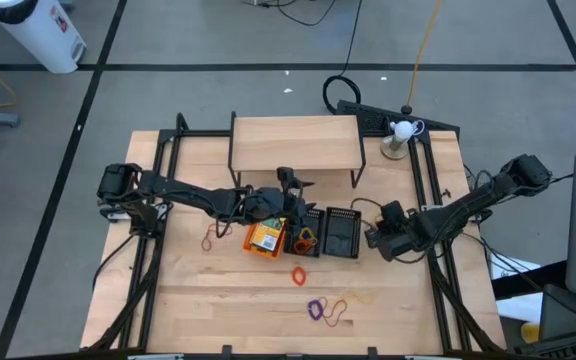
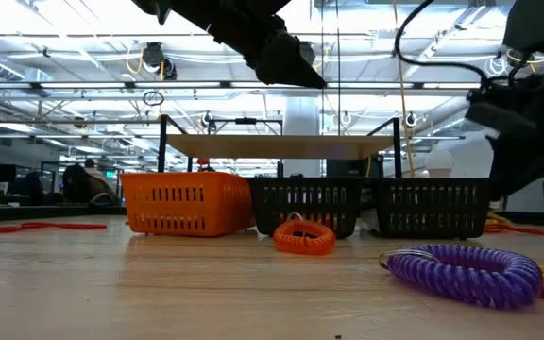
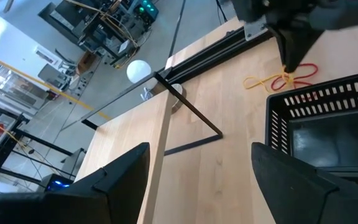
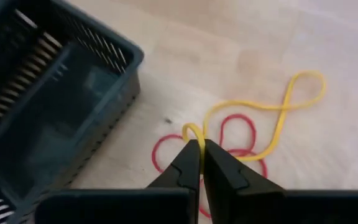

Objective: Pick & Place Office Desk Supplies
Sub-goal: Put the yellow rubber band into the right black bin

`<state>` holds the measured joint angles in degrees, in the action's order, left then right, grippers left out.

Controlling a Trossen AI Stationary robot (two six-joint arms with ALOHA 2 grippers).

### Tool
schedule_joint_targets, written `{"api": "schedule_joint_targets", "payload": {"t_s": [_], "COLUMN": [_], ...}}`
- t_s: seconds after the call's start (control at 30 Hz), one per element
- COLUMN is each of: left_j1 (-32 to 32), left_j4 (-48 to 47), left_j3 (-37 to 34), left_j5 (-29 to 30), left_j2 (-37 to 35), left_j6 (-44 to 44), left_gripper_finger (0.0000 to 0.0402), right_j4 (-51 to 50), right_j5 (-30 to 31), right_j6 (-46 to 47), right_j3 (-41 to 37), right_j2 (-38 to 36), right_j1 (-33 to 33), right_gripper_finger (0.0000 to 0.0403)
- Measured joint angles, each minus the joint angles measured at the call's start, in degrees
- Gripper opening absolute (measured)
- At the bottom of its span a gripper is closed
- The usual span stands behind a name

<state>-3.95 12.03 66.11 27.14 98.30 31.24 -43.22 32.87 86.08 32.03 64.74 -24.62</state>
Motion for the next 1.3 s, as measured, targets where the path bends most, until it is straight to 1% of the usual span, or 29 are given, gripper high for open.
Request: {"api": "schedule_joint_targets", "payload": {"t_s": [0.1,0.2,0.3,0.37,0.43,0.53,0.63,0.73,0.83,1.0,1.07,1.17,1.3], "left_j1": [0.0,0.0,0.0,0.0,0.0,0.0,0.0,0.0,0.0,0.0,0.0,0.0,0.0], "left_j4": [0.0,0.0,0.0,0.0,0.0,0.0,0.0,-0.3,-0.4,-0.4,-0.4,-0.6,-0.7], "left_j3": [0.0,0.0,0.0,0.0,0.0,0.0,0.0,0.0,0.0,0.0,0.0,0.0,0.0], "left_j5": [0.0,0.0,0.0,0.0,0.0,0.0,0.0,0.0,0.0,0.0,0.0,0.0,0.0], "left_j2": [0.0,0.0,0.0,0.0,0.0,0.0,0.0,0.0,0.0,0.0,0.0,0.0,0.0], "left_j6": [-0.2,-0.3,-0.2,-0.2,-0.3,-0.5,-0.5,-0.5,-0.5,-0.7,-0.7,-0.9,-1.4], "left_gripper_finger": [0.0278,0.0278,0.0278,0.0278,0.0278,0.0278,0.0278,0.0278,0.0278,0.0278,0.0278,0.0278,0.0278], "right_j4": [-0.8,-0.8,0.0,2.1,6.4,16.8,27.4,34.0,35.3,32.2,31.5,31.3,31.4], "right_j5": [2.8,6.1,9.1,11.0,12.3,12.2,9.7,6.5,4.5,4.4,4.2,2.4,1.4], "right_j6": [-1.7,-5.5,-11.5,-17.5,-25.0,-38.0,-49.2,-55.8,-57.1,-53.8,-53.3,-52.4,-52.3], "right_j3": [0.0,1.0,3.0,4.4,5.7,6.2,6.3,6.3,6.3,6.3,6.3,6.3,6.3], "right_j2": [-4.6,-9.1,-12.9,-15.0,-17.1,-20.2,-22.4,-23.2,-23.0,-21.2,-20.3,-19.2,-18.3], "right_j1": [-0.2,-0.2,-0.2,-0.2,-0.2,-0.2,-0.2,-0.2,-0.2,-0.2,-0.2,-0.2,-0.2], "right_gripper_finger": [0.0002,0.0002,0.0001,0.0001,0.0001,0.0001,0.0001,0.0001,0.0000,0.0001,0.0008,0.0028,0.0073]}}
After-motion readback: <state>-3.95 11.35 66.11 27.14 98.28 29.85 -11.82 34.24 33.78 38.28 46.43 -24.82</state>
